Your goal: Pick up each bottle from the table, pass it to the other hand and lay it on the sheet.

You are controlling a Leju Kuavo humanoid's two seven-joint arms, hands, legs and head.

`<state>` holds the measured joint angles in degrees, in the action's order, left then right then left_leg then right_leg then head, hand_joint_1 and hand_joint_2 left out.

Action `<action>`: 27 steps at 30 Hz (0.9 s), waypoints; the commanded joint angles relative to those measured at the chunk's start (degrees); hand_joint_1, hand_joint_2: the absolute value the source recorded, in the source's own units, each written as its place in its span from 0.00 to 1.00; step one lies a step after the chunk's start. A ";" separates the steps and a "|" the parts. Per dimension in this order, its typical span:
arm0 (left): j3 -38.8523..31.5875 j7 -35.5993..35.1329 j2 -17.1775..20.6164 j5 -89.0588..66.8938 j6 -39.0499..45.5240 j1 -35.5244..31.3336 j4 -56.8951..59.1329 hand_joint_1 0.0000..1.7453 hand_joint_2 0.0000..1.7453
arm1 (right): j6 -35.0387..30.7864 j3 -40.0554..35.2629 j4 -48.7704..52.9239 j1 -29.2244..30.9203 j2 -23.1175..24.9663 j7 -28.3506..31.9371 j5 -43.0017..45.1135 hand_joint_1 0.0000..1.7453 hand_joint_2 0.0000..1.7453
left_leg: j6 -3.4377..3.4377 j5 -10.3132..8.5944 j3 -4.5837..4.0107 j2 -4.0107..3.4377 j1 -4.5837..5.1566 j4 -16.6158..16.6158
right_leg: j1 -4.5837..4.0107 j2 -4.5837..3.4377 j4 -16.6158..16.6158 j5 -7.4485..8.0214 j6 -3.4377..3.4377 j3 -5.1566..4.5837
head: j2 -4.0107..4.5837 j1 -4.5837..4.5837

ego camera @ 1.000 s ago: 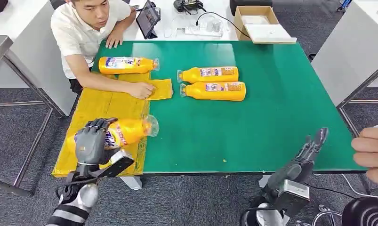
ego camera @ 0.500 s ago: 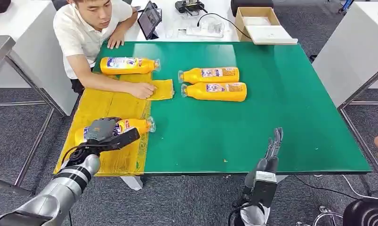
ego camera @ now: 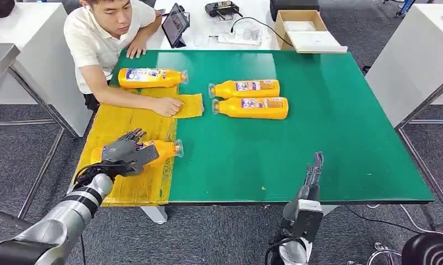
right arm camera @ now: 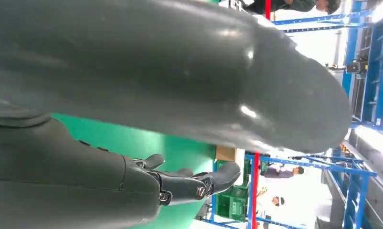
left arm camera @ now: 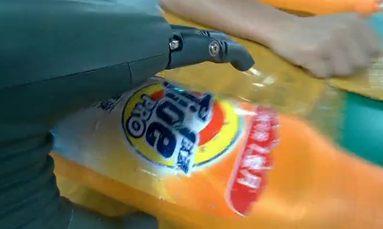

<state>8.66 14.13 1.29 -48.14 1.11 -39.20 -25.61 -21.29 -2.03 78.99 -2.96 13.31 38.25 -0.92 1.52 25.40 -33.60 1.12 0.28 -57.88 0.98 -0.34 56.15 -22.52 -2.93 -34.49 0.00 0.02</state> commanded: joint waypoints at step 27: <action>9.27 24.54 -6.72 39.47 15.22 31.98 -65.67 0.00 1.00 | -15.56 -11.51 -48.49 31.03 -16.91 -19.81 -49.49 0.00 1.00 | 0.00 0.06 -0.48 -0.42 -0.03 -0.01 | -0.07 -0.21 -0.15 0.09 0.04 -0.49 | 0.00 -0.02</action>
<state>13.33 37.83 -6.67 -8.30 15.43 -8.72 -85.91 -35.28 -9.00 57.26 12.36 3.87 27.34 -39.78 1.61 25.38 -34.30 0.99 0.33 -57.91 1.01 -0.35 56.12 -22.46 -2.98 -35.17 0.00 0.00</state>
